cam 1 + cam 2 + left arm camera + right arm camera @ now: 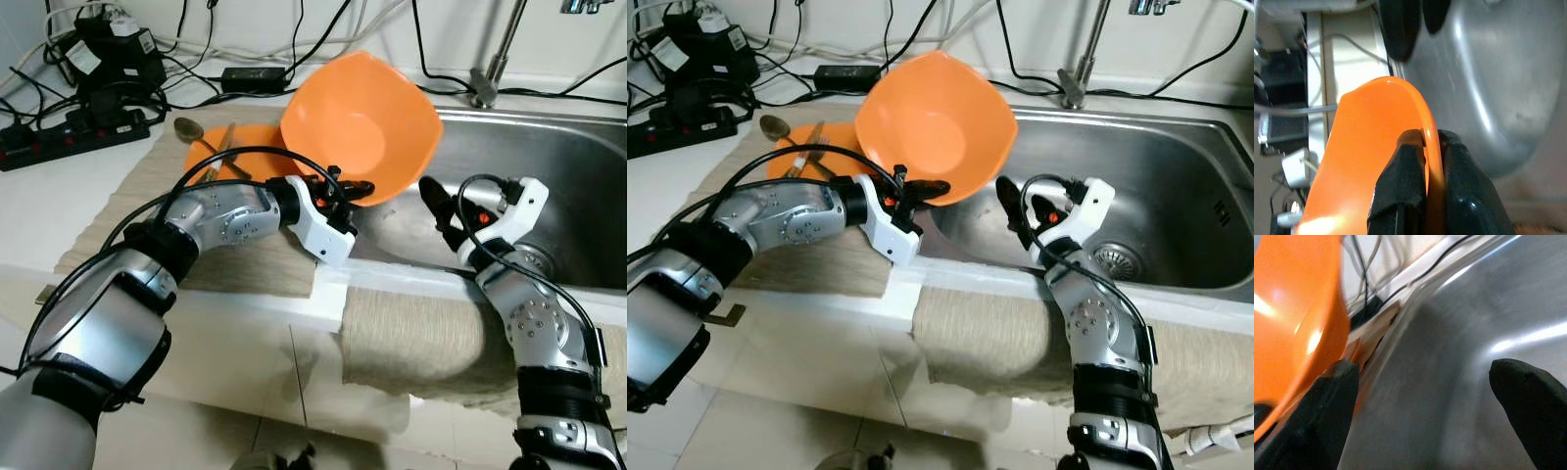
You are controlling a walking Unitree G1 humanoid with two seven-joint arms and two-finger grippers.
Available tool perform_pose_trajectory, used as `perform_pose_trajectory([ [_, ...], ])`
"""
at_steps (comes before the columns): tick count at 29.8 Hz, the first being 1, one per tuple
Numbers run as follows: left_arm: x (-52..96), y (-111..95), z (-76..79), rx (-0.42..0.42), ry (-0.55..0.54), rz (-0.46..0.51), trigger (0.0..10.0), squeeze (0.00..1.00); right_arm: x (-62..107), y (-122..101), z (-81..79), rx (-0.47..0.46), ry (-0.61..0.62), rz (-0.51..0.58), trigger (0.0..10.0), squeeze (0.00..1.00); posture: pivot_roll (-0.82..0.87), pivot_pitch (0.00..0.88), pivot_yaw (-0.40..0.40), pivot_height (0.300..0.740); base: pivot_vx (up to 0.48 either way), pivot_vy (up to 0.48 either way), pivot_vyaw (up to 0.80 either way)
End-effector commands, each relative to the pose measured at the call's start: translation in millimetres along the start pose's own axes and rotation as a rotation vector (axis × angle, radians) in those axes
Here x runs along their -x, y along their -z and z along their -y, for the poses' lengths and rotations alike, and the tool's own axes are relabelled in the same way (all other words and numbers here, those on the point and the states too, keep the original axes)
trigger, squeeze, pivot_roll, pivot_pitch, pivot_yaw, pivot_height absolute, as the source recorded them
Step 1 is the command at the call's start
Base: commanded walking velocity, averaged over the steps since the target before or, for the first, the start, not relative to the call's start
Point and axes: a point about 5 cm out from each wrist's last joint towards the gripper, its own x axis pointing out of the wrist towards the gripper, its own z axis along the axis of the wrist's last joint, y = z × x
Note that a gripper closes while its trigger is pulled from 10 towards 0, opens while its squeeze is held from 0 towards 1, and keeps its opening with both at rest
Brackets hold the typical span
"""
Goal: Kitchen organization
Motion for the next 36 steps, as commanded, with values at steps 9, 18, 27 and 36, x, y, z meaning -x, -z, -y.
perform_pose_trajectory([
  [9, -2.6, 7, 7.8, -0.076, 0.008, -0.062, 0.0, 0.0, 6.5, -5, -17.0, -0.005, -0.102, -0.022, 10.0, 0.0, -0.04, 0.0, 0.07, 0.74, 0.0, 0.0, 0.0],
  [18, -8.9, 5, 8.3, -0.136, -0.012, -0.048, 0.0, 0.0, 4.2, -32, -43.3, -0.006, -0.21, 0.046, 10.0, 0.0, -0.04, 0.0, 0.074, 0.74, 0.0, 0.0, 0.0],
  [27, -12.8, -1, -10.9, -0.152, -0.13, 0.018, 0.0, 0.0, -3.3, -31, -29.9, 0.104, -0.099, 0.086, 10.0, 0.0, -0.03, 0.0, 0.078, 0.74, 0.0, 0.0, 0.0],
  [36, -14.3, -8, -23.5, -0.14, -0.211, 0.091, 0.0, 0.0, -16.7, -31, -21.0, 0.222, -0.016, 0.131, 10.0, 0.0, -0.02, 0.0, 0.079, 0.74, 0.0, 0.0, 0.0],
])
